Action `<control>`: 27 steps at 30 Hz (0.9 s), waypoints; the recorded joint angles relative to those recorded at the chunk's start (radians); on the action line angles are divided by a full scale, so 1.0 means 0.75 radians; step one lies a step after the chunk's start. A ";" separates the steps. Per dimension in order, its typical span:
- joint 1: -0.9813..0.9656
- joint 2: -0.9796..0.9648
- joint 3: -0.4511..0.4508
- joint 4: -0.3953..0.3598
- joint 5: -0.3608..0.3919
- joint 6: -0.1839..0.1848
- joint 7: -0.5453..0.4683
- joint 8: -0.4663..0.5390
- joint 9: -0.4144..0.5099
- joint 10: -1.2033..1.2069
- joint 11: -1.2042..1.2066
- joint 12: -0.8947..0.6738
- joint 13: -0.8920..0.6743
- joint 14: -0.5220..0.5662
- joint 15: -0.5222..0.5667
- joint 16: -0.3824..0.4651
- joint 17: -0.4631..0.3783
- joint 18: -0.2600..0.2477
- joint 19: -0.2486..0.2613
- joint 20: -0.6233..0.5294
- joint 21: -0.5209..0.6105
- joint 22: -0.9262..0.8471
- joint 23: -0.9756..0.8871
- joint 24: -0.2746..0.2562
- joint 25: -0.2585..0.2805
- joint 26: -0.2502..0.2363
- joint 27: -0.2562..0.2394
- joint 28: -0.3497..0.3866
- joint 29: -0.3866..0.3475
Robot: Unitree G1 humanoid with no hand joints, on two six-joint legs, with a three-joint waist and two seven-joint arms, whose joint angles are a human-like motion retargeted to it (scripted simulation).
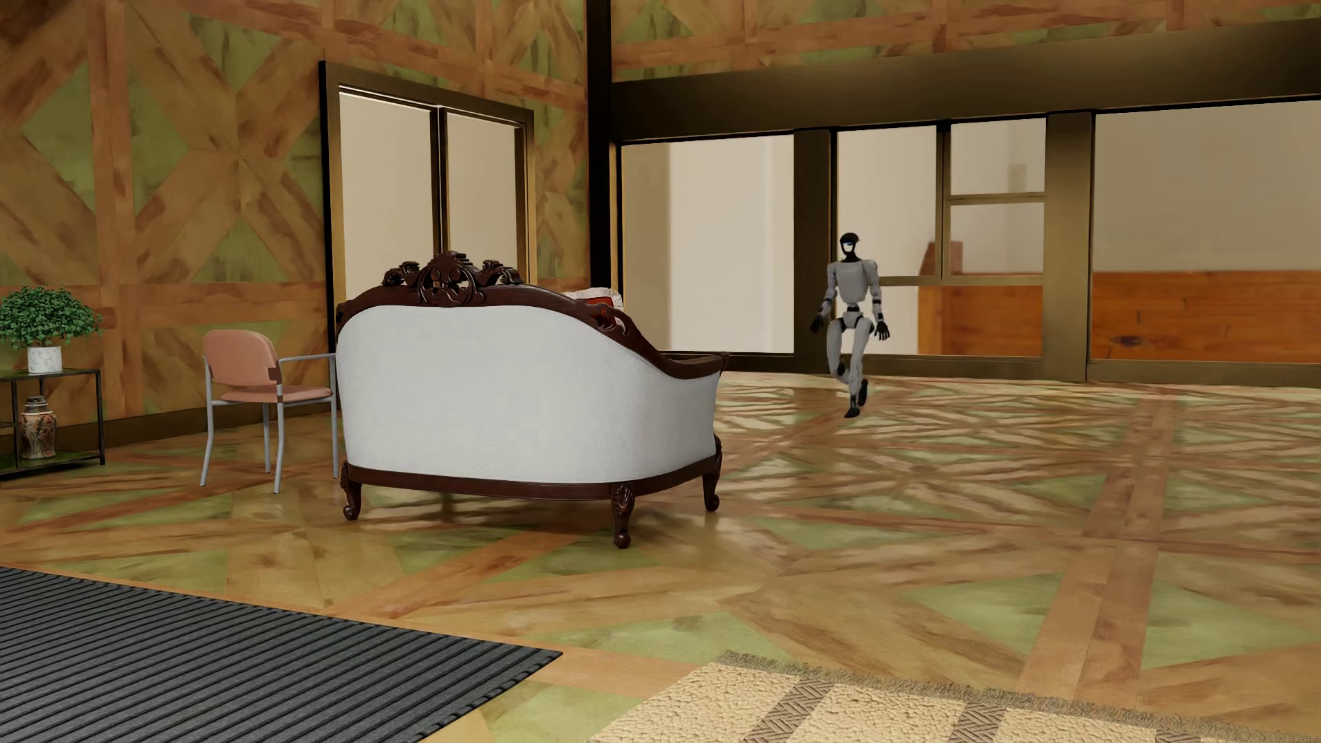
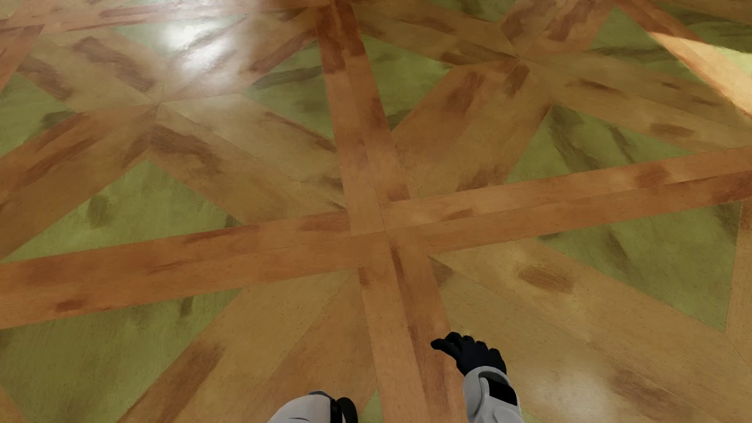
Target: Head to the white sofa
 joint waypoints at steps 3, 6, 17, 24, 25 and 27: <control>0.299 -0.363 -0.035 -0.014 -0.145 -0.032 0.034 0.002 0.001 -0.105 0.234 -0.115 0.145 -0.156 -0.143 0.041 0.039 -0.035 -0.084 -0.132 -0.123 0.108 0.237 0.172 -0.004 -0.050 0.187 0.130 -0.004; 0.552 -0.597 -0.098 -0.048 -0.262 -0.036 -0.009 -0.133 -0.010 -0.262 -0.159 -0.289 0.373 -0.253 -0.148 0.056 -0.004 -0.073 -0.125 -0.132 -0.191 0.046 0.320 0.067 -0.019 -0.258 0.164 0.129 0.093; 0.784 -0.524 -0.180 0.266 0.097 0.051 0.008 -0.131 0.024 0.567 -0.840 -0.484 0.539 0.291 -0.234 0.143 0.095 -0.158 -0.282 -0.144 -0.382 -0.167 0.290 -0.192 -0.327 -0.117 0.044 0.211 0.102; -0.032 0.066 -0.029 0.334 0.202 0.108 0.045 -0.010 0.000 0.451 -1.150 -0.098 -0.101 0.106 -0.502 0.027 0.192 -0.061 -0.211 -0.027 -0.258 -0.283 0.229 -0.129 -0.180 -0.137 -0.157 0.070 -0.068; -0.060 0.139 -0.014 0.312 0.207 0.110 0.084 0.011 -0.007 0.165 -1.190 -0.059 -0.194 0.132 -0.543 0.018 0.162 -0.075 -0.198 0.000 -0.199 -0.262 0.177 -0.161 -0.164 -0.124 -0.206 0.079 -0.042; -0.042 0.273 0.003 0.208 0.205 0.110 0.075 0.052 -0.016 -0.512 -1.249 0.002 -0.345 0.186 -0.621 0.026 0.094 -0.156 -0.174 -0.013 -0.073 -0.179 0.068 -0.131 -0.166 -0.075 -0.254 0.034 -0.039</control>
